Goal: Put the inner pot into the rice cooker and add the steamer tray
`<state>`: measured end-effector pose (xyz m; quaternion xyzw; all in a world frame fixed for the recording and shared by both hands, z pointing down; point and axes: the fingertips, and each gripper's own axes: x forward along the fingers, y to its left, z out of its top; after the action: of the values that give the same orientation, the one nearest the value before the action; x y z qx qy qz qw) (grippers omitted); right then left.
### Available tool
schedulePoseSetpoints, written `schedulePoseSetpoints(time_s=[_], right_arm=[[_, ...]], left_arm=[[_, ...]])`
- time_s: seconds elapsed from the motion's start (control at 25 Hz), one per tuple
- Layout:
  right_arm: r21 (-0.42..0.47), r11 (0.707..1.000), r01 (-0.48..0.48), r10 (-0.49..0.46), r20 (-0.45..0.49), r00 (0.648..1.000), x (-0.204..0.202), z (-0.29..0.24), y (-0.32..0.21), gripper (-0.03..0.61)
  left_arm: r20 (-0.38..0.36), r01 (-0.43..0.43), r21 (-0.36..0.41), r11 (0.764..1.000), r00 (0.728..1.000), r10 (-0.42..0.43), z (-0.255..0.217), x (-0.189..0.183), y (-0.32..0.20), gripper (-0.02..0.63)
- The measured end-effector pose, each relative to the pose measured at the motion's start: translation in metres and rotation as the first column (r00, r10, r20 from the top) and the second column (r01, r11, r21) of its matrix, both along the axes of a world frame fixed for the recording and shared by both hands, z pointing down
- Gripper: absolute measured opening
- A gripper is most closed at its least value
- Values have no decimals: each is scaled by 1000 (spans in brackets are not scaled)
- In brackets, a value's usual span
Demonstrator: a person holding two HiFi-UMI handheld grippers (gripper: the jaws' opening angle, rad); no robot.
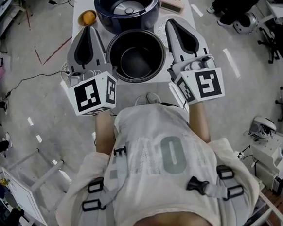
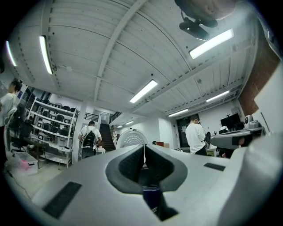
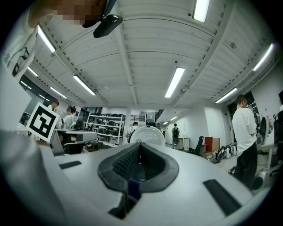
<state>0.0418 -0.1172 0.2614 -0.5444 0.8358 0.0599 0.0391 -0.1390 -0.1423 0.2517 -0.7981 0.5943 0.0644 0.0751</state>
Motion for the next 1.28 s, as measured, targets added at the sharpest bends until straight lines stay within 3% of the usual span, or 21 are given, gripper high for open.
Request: schedulePoseSetpoints(time_s=[0.08, 0.12, 0.2, 0.24, 0.44, 0.64, 0.8, 0.96, 1.08, 1.28], right_arm=[[7, 1000, -19, 19, 0, 1000, 5, -3, -2, 6], [3, 1000, -19, 19, 0, 1000, 6, -4, -4, 39], [-21, 1000, -2, 2, 14, 1000, 6, -3, -8, 297], [-28, 1000, 2, -1, 29, 1000, 8, -3, -11, 362], [-51, 998, 20, -15, 96, 995, 14, -1, -18, 364], [-85, 995, 48, -37, 132, 991, 18, 5, -23, 364], [-141, 988, 68, -44, 167, 985, 27, 21, -24, 364], [-216, 972, 97, -47, 227, 973, 35, 46, -26, 363], [-288, 950, 120, -40, 270, 962, 39, 75, -25, 362], [-396, 899, 185, -36, 355, 934, 41, 124, -24, 356]], left_arm=[[5, -21, 7, 1000, 1000, 21, -4, 4, 1, 23], [4, -41, 11, 999, 999, 41, -6, 7, 2, 35], [-10, -95, 21, 995, 995, 95, -11, 15, 3, 260], [-19, -115, 28, 993, 993, 115, -13, 17, 2, 278], [-10, -113, 38, 993, 993, 114, -17, 18, 0, 293], [-38, -125, -7, 992, 991, 125, -6, 11, -5, 293], [-87, -187, -66, 980, 980, 181, 11, 3, -10, 293], [-213, -279, -156, 947, 946, 244, 48, -16, -19, 293], [-319, -324, -236, 916, 917, 242, 85, -31, -18, 293], [-363, -386, -340, 858, 895, 259, 147, -32, -14, 293]])
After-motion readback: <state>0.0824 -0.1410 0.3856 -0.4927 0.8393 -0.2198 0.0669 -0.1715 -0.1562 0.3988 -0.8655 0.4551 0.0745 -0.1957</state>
